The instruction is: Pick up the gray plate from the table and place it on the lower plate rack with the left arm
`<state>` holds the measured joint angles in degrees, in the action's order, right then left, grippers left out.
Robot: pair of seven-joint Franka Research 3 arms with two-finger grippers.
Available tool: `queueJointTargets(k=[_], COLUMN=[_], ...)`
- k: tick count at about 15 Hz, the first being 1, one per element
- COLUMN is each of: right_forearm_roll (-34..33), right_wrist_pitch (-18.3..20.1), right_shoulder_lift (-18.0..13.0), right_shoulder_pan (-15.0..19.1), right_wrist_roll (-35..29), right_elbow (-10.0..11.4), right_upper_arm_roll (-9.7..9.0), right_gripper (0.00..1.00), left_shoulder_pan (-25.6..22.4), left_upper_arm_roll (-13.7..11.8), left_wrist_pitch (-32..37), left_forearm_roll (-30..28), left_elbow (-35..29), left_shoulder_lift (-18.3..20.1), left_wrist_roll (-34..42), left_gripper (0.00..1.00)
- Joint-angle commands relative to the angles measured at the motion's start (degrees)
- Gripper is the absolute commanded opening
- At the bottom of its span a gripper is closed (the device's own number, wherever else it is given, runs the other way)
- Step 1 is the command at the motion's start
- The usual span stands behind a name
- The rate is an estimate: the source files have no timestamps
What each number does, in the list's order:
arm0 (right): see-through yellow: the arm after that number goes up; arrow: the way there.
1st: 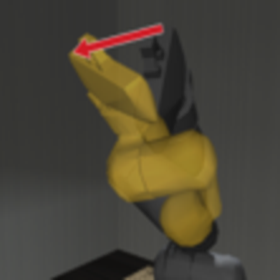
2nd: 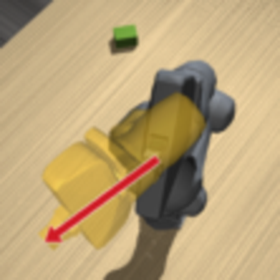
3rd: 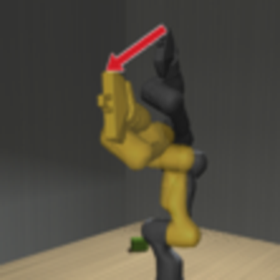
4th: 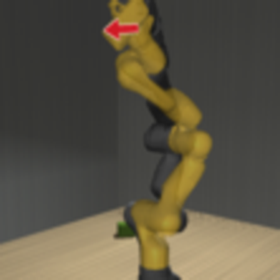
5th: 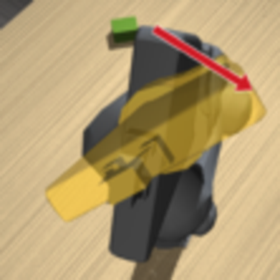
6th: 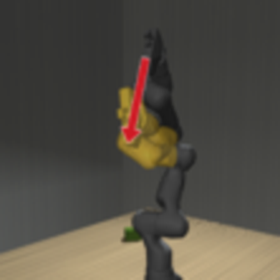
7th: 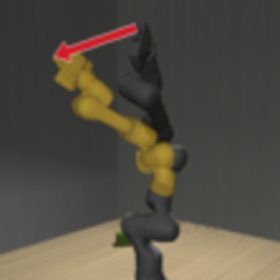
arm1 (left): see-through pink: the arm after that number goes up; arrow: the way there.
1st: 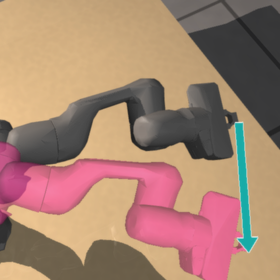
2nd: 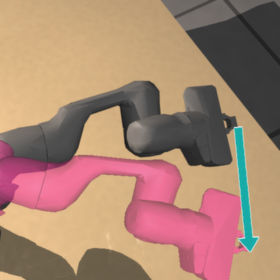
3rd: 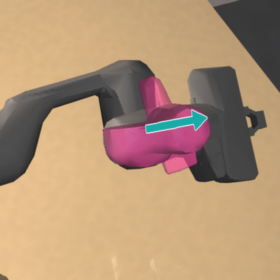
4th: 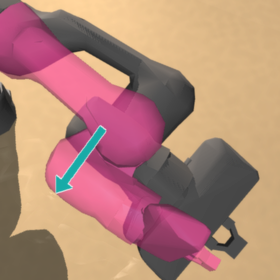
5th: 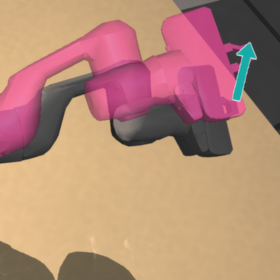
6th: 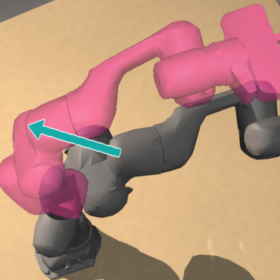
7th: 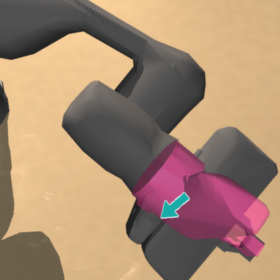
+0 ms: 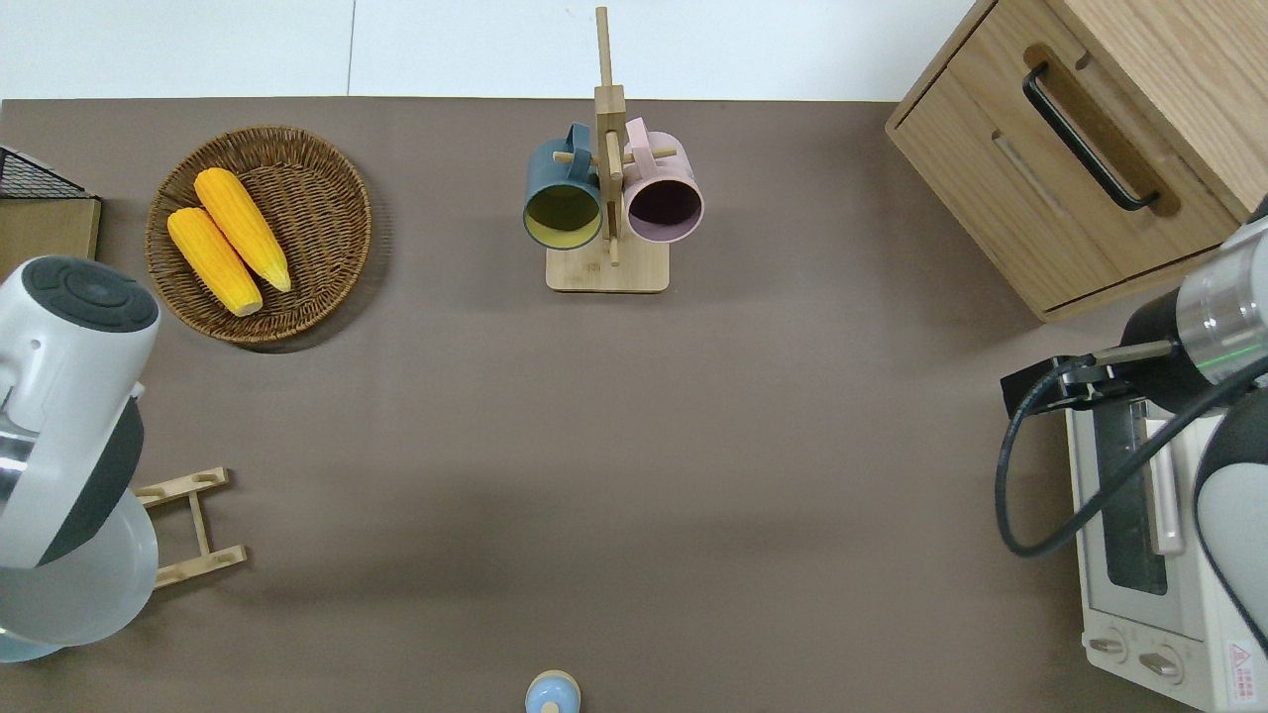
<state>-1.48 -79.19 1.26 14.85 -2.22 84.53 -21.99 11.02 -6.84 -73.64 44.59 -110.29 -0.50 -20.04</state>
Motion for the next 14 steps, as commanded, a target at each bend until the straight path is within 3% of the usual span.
queueJointTargets(k=[1,14], right_forearm_roll=[-0.28,-0.37], right_wrist_pitch=[0.62,0.71], right_shoulder_lift=[-0.12,-0.12], right_shoulder_pan=[1.32,1.32], right_wrist_roll=[-0.68,-0.68], right_elbow=[-0.33,-0.41], right_upper_arm_roll=[-1.21,-1.13], right_gripper=[0.983,0.983], left_shoulder_pan=[0.76,1.11], left_upper_arm_roll=[-0.19,-0.1], left_wrist_pitch=[-2.73,-6.08], left_forearm_roll=[1.29,0.68], left_elbow=[-3.79,-8.01], left_shoulder_lift=[0.59,-0.99], left_wrist_roll=[-4.64,-12.38], left_gripper=[0.0,0.0])
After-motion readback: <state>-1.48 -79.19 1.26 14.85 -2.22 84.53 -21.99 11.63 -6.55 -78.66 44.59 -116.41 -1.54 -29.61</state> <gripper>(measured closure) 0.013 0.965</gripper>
